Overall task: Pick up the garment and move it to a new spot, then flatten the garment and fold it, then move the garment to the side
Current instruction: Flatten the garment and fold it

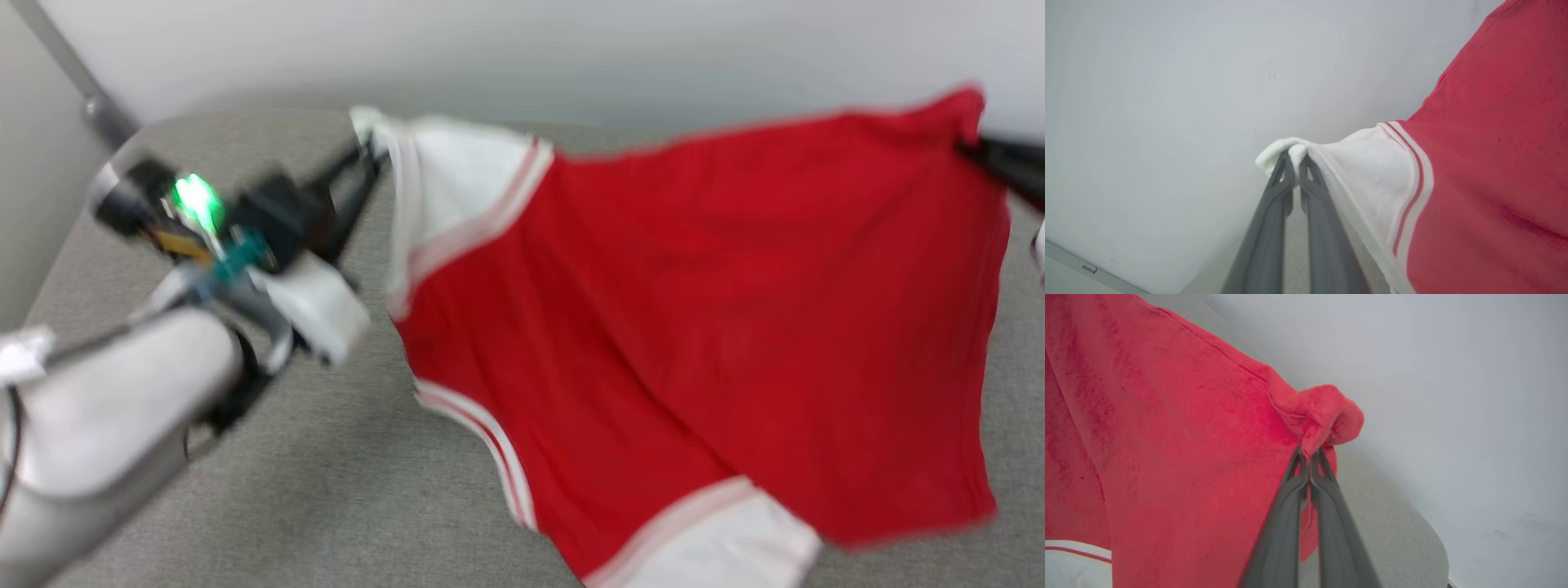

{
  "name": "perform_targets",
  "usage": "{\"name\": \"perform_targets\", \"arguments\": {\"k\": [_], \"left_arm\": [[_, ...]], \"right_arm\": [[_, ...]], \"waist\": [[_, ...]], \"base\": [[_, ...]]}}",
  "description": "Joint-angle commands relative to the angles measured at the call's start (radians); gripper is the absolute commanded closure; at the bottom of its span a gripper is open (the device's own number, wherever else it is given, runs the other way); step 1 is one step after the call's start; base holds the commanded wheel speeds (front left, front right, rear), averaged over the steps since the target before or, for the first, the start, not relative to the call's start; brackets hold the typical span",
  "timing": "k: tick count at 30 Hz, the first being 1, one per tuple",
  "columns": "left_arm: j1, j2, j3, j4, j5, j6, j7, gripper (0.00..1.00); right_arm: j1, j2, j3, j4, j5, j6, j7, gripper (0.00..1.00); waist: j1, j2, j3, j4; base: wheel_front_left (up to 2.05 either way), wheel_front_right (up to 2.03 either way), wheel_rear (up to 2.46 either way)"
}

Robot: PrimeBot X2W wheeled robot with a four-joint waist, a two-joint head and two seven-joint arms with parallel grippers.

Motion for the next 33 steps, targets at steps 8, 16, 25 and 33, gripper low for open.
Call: {"name": "perform_targets", "arguments": {"k": [8, 16, 25, 33], "left_arm": [[-0.416, -0.086, 0.107, 0.156, 0.05, -0.117, 0.042, 1.0], [-0.727, -0.162, 0.157, 0.343, 0.098, -0.208, 0.037, 1.0], [-0.997, -0.254, 0.184, 0.578, 0.132, -0.283, -0.006, 1.0], [-1.012, -0.294, 0.166, 0.726, 0.126, -0.324, -0.069, 1.0]], "right_arm": [[-0.32, 0.116, -0.138, 0.059, -0.138, -0.001, -0.002, 1.0], [-0.613, 0.192, -0.171, 0.199, -0.265, -0.001, -0.027, 1.0], [-0.91, 0.291, -0.132, 0.408, -0.362, -0.001, -0.115, 1.0], [-0.968, 0.331, -0.009, 0.551, -0.343, -0.001, -0.202, 1.0]], "waist": [[0.0001, 0.0, 0.169, -0.048], [0.0001, 0.0, 0.299, -0.046], [0.0001, 0.0, 0.392, -0.044], [0.0001, 0.0, 0.444, -0.04]], "base": [[0.0, 0.0, 0.0], [0.0, 0.0, 0.0], [0.0, 0.0, 0.0], [0.0, 0.0, 0.0]]}}
